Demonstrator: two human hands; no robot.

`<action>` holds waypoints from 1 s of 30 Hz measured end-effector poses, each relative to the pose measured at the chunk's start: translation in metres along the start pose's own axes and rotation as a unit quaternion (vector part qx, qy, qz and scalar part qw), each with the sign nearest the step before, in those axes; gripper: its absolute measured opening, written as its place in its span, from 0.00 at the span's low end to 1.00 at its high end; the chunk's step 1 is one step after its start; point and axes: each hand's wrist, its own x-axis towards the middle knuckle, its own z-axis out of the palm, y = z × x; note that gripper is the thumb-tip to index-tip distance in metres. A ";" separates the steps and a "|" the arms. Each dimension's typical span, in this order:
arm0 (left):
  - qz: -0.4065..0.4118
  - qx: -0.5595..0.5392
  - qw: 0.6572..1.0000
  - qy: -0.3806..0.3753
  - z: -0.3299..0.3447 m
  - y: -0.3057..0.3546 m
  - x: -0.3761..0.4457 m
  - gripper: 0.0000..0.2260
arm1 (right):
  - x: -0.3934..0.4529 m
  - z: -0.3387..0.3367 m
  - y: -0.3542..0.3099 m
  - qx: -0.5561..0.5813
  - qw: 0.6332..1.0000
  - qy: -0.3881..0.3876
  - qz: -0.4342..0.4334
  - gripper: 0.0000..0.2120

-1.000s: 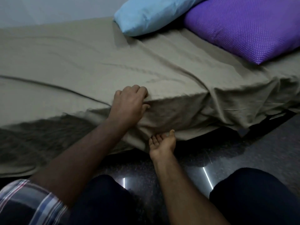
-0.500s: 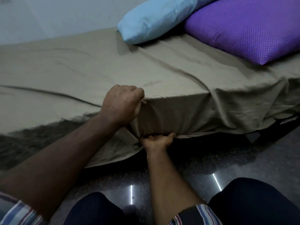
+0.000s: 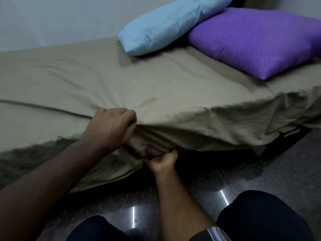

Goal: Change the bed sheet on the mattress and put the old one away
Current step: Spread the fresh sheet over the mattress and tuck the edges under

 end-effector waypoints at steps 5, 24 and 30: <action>-0.144 -0.107 0.981 0.077 0.010 0.017 -0.045 0.09 | 0.001 -0.022 0.002 -0.073 0.993 0.088 -0.030 0.15; -0.713 -0.653 0.147 0.209 0.145 0.050 -0.102 0.19 | -0.010 -0.016 0.035 -0.087 0.984 0.139 -0.070 0.27; -0.684 -0.690 0.078 0.225 0.129 0.023 -0.084 0.24 | 0.000 0.001 0.030 -0.030 0.989 0.135 -0.060 0.30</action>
